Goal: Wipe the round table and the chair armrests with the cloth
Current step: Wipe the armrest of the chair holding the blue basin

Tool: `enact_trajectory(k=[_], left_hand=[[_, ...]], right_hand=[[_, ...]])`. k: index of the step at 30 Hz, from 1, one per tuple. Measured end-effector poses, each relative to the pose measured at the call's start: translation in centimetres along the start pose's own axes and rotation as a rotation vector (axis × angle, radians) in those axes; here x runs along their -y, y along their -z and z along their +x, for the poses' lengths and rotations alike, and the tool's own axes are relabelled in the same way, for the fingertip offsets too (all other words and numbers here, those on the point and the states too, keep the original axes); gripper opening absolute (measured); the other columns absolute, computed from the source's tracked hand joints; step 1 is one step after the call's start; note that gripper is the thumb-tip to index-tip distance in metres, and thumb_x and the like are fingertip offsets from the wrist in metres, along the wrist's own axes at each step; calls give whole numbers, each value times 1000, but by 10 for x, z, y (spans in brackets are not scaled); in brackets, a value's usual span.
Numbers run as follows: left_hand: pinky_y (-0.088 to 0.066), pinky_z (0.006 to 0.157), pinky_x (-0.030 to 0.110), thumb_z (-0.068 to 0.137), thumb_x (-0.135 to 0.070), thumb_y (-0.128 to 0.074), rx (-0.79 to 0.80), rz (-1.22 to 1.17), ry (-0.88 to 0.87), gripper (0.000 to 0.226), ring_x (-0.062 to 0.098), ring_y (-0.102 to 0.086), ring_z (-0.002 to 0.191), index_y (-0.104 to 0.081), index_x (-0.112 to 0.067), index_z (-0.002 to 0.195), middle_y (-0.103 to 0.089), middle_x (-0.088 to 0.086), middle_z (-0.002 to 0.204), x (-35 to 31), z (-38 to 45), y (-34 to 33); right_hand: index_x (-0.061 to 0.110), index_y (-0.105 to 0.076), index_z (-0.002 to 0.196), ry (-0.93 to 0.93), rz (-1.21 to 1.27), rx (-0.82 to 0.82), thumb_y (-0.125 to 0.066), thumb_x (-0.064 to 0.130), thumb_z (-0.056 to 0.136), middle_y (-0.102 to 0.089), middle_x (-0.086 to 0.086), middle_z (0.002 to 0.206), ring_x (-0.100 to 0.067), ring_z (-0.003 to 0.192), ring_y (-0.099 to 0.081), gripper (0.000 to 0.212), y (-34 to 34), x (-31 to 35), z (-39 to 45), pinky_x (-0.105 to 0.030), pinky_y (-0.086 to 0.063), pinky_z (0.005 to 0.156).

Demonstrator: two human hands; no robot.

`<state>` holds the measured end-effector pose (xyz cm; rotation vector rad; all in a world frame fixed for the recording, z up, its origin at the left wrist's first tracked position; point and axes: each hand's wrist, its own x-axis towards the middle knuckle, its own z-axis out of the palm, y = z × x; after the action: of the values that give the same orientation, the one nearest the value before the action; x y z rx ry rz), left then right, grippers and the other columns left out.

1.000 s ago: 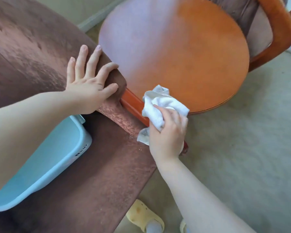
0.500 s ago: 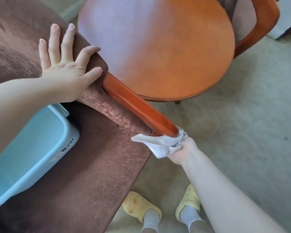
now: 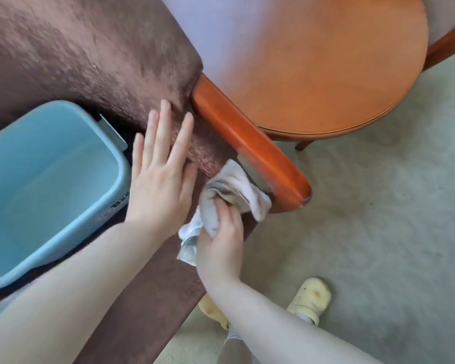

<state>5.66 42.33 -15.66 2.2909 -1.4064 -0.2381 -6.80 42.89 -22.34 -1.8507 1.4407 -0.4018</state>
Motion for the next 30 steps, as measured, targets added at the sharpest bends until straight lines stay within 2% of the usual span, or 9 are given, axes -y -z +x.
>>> enact_trajectory(k=[3,6,11,16,18,20,22,24,30], left_hand=[[10,117,28,99,-23,-37,151,-12,191,63,5,18,143,-4,-24,152,12,-12,156,20,-59,-31],[12,116,28,99,-27,-30,306,27,384,60,4,25,139,-2,-21,152,17,-13,153,44,-107,-49],[8,118,33,100,-32,-20,596,97,472,56,9,22,141,-3,-22,152,12,-5,159,62,-147,-56],[-7,119,35,100,-27,-27,764,-26,649,57,22,5,148,-4,-18,152,8,1,161,54,-151,-69],[-7,119,34,100,-27,-29,685,-99,724,57,23,5,148,-6,-17,152,6,3,161,52,-153,-71],[-6,119,34,100,-28,-28,610,-75,761,58,23,7,147,-5,-16,152,8,4,160,54,-161,-70],[-7,119,35,100,-29,-29,559,-33,773,60,23,9,147,-3,-16,152,8,4,160,59,-174,-69],[-9,119,37,100,-32,-29,554,4,799,61,24,9,147,0,-19,152,9,3,160,64,-187,-67],[-9,119,39,99,-38,-27,494,-88,996,60,21,8,147,1,-28,151,11,-2,160,71,-207,-71]], right_hand=[[25,-48,136,561,-397,170,-51,13,86,-48,0,138,-26,120,-46,51,-10,-8,29,-31,-48,78],[29,-31,145,675,-847,417,-53,17,90,-32,5,149,-28,122,-41,61,6,-48,60,-37,-46,79],[36,-44,129,5,-686,318,-55,7,83,-31,9,146,-25,111,-39,55,47,-78,11,-33,-44,75],[24,-50,132,-332,170,80,-48,9,88,-48,-3,137,-26,124,-47,47,-19,-1,44,-35,-42,101],[23,-39,141,-172,-119,114,-55,4,84,-29,-2,150,-24,133,-32,61,-38,15,34,-32,-40,97],[26,-39,138,188,-500,378,-56,7,85,-24,1,151,-28,127,-31,58,-40,-2,3,-32,-45,89],[23,-46,134,748,-740,609,-57,11,84,-37,3,142,-28,116,-43,53,-22,-32,-20,-30,-49,82],[22,-60,122,975,-733,684,-66,13,74,-55,6,123,-25,107,-52,49,3,-50,-1,-31,-51,74],[28,-55,127,387,-587,240,-69,18,76,-45,9,140,-27,124,-36,54,-31,-25,46,-40,-44,92]])
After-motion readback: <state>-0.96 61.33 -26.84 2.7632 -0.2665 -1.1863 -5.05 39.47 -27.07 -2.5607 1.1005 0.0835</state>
